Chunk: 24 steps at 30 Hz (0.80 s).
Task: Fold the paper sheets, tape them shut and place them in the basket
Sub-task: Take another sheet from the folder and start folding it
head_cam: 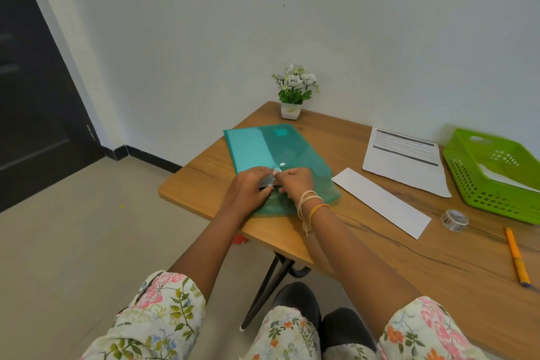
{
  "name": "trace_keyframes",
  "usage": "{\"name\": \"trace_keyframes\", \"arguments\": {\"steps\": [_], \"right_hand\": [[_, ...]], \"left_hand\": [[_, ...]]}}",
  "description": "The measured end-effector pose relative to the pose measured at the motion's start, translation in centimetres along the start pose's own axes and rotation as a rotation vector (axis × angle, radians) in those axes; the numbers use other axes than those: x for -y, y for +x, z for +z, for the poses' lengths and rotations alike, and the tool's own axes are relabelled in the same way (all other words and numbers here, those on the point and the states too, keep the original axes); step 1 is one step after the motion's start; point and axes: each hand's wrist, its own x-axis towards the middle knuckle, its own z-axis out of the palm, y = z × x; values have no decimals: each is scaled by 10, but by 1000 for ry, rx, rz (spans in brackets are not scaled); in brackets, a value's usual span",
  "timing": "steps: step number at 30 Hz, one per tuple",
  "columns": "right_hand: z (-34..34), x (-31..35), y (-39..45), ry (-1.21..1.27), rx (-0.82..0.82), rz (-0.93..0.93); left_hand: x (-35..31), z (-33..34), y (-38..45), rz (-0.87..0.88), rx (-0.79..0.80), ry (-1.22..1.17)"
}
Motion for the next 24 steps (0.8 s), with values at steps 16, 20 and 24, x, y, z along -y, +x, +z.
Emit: {"name": "trace_keyframes", "arguments": {"steps": [16, 20, 24], "right_hand": [[-26, 1, -2, 421, -86, 254], [-28, -2, 0, 286, -137, 214], [-36, 2, -6, 367, -165, 213]], "left_hand": [[5, 5, 2, -23, 22, 25], [5, 3, 1, -15, 32, 23], [3, 3, 1, -20, 41, 32]]}}
